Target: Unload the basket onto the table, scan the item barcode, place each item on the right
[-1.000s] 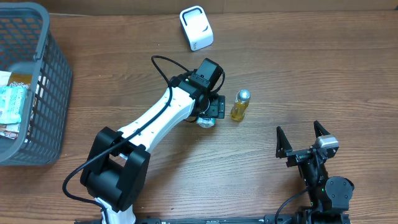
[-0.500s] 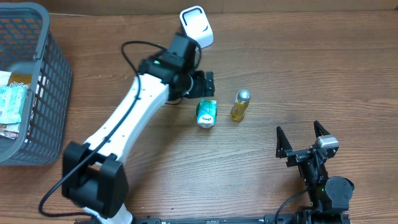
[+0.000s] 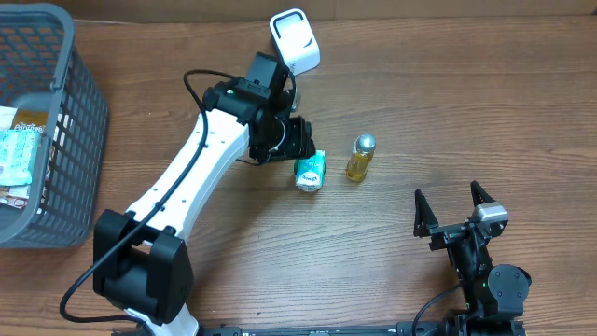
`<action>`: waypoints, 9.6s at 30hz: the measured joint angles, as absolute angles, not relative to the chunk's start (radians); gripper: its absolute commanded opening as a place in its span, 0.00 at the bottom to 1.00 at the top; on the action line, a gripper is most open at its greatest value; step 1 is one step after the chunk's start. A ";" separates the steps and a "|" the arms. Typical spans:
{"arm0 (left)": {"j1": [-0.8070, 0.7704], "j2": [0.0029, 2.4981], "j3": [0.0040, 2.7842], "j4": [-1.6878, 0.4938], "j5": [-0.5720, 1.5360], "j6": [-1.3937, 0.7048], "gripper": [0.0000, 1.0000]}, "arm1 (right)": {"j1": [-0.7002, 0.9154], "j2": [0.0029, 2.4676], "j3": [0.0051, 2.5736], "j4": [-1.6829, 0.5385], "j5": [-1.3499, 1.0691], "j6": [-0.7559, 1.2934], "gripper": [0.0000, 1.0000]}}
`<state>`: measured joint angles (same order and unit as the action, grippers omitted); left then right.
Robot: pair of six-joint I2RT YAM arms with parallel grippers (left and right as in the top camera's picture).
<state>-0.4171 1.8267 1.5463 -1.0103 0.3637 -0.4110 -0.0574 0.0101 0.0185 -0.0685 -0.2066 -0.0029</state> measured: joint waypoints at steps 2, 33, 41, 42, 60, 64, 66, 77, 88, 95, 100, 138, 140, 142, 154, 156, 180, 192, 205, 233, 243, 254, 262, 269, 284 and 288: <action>-0.417 1.833 1.536 -1.009 0.364 -0.411 0.60 | -0.057 0.010 0.019 -0.068 -0.206 -0.002 1.00; -0.417 1.835 1.385 -0.854 0.395 -0.418 0.27 | -0.057 0.010 0.019 -0.068 -0.207 -0.003 1.00; -0.417 1.835 1.385 -0.850 0.409 -0.416 0.13 | -0.057 0.010 0.019 -0.068 -0.207 -0.003 1.00; -0.417 1.835 1.385 -0.850 0.410 -0.417 0.09 | -0.057 0.010 0.019 -0.068 -0.206 -0.003 1.00; -0.351 1.834 1.428 -0.864 0.482 -0.408 0.04 | -0.057 0.010 0.019 -0.068 -0.206 -0.003 1.00; -0.307 1.833 1.432 -0.876 0.488 -0.407 0.04 | -0.057 0.010 0.019 -0.068 -0.206 -0.003 1.00; -0.285 1.833 1.432 -0.883 0.490 -0.399 0.04 | -0.057 0.010 0.019 -0.068 -0.207 -0.003 1.00; -0.260 1.833 1.432 -0.917 0.366 -0.368 0.04 | -0.057 0.010 0.019 -0.068 -0.206 -0.003 1.00; -0.302 1.833 1.375 -0.850 0.316 -0.363 0.04 | -0.057 0.010 0.019 -0.068 -0.206 -0.002 1.00; -0.326 1.833 1.369 -0.841 0.313 -0.364 0.05 | -0.057 0.010 0.019 -0.068 -0.207 -0.003 1.00; -0.356 1.833 1.369 -0.834 0.313 -0.366 0.05 | -0.057 0.010 0.019 -0.068 -0.206 -0.003 1.00; -0.430 1.833 1.367 -0.907 0.105 -0.424 0.05 | -0.057 0.010 0.019 -0.068 -0.206 -0.002 1.00; -0.432 1.833 1.367 -0.914 0.075 -0.437 0.05 | -0.057 0.010 0.019 -0.068 -0.207 -0.002 1.00; -0.432 1.838 1.367 -0.917 0.057 -0.457 0.05 | -0.057 0.010 0.019 -0.068 -0.207 -0.003 1.00; -0.432 1.994 1.365 -0.833 0.138 -0.470 0.04 | -0.057 0.010 0.019 -0.068 -0.207 -0.003 1.00; -0.432 1.994 1.365 -0.806 0.183 -0.464 0.04 | -0.057 0.010 0.019 -0.068 -0.207 -0.003 1.00; -0.350 1.995 1.365 -0.690 0.425 -0.394 0.04 | -0.057 0.010 0.019 -0.068 -0.206 -0.003 1.00; -0.248 1.995 1.365 -0.853 0.390 -0.385 0.04 | -0.057 0.010 0.019 -0.068 -0.207 -0.003 1.00; -0.239 1.995 1.365 -0.936 0.203 -0.334 0.37 | -0.057 0.010 0.019 -0.068 -0.207 -0.003 1.00; -0.107 1.995 1.365 -1.033 0.538 0.006 0.35 | -0.057 0.010 0.019 -0.068 -0.206 -0.003 1.00; -0.136 1.995 1.365 -1.037 0.490 0.003 0.39 | -0.057 0.010 0.019 -0.068 -0.206 -0.003 1.00; -0.144 1.995 1.365 -1.051 0.451 -0.020 0.54 | -0.057 0.010 0.019 -0.068 -0.206 -0.003 1.00; -0.193 1.995 1.365 -1.045 0.365 -0.100 0.48 | -0.057 0.010 0.019 -0.068 -0.207 -0.003 1.00; -0.216 2.004 1.365 -1.023 0.346 -0.137 0.44 | -0.057 0.010 0.019 -0.068 -0.206 -0.003 1.00; -0.216 2.022 1.365 -1.004 0.339 -0.166 0.41 | -0.057 0.010 0.019 -0.068 -0.206 -0.003 1.00; -0.216 2.022 1.365 -0.995 0.333 -0.185 0.41 | -0.057 0.010 0.019 -0.068 -0.207 -0.003 1.00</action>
<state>-0.2157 2.0220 1.3655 -0.9947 0.3332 -0.1852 -0.0574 0.0101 0.0185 -0.0681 -0.2070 -0.0032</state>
